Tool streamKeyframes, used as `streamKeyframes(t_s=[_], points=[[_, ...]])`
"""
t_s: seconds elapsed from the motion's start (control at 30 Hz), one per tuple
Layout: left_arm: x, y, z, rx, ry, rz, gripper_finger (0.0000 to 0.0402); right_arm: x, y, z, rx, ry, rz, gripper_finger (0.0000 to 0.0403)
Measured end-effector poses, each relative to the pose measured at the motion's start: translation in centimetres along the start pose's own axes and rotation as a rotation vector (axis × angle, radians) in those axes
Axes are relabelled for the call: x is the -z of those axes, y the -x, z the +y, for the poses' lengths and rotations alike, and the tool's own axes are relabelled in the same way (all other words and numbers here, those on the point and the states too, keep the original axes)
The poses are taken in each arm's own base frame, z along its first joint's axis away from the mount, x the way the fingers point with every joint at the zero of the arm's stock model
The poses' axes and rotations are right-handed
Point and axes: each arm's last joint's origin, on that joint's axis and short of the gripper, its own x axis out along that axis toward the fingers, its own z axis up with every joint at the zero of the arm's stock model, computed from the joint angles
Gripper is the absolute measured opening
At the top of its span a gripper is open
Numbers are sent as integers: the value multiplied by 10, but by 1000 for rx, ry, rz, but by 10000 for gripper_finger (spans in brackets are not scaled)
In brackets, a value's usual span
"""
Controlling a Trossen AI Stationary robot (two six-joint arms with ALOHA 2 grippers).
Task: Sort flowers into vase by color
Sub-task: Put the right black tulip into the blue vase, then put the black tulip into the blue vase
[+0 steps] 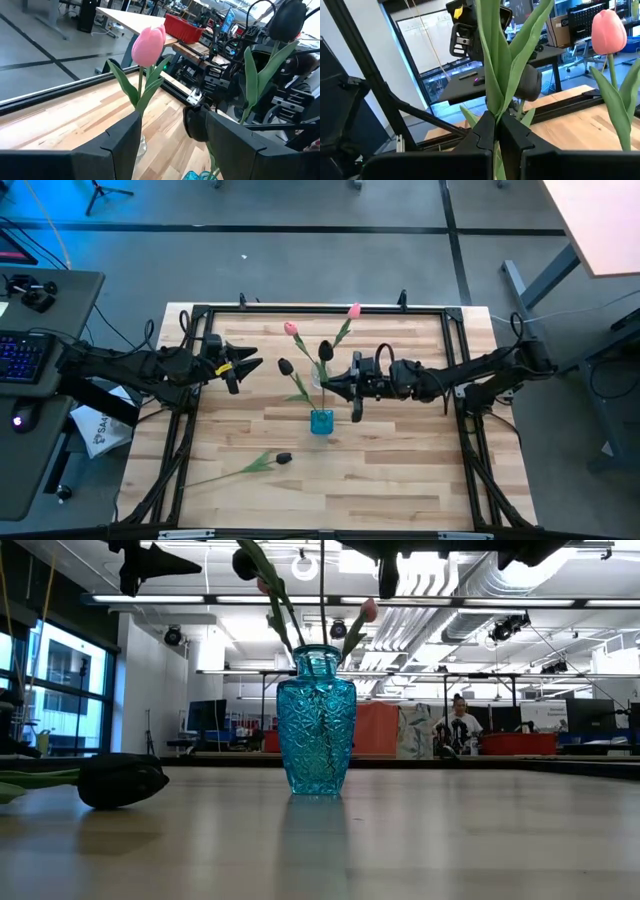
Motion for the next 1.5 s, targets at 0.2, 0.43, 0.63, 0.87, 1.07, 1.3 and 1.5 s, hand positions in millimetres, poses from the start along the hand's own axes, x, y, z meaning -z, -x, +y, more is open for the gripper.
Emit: streamKeyframes(t_s=[0.2,0.43,0.63,0.87,1.07,1.3,1.5], points=[[0,0,0,-17,6,-11,211,-5,7,0,18,-13,56,61],[0,0,1,-18,43,-12,211,-19,10,4,79,21,238,197],[0,0,1,-18,54,-12,211,-31,10,8,95,111,416,283],[0,0,0,3,118,1,211,-55,18,14,139,172,629,304],[9,-1,-3,54,154,109,211,-66,34,16,189,178,822,304],[41,-10,-13,99,182,415,211,-63,81,16,287,136,940,304],[74,-9,-32,111,194,801,211,-66,127,6,469,26,804,304]])
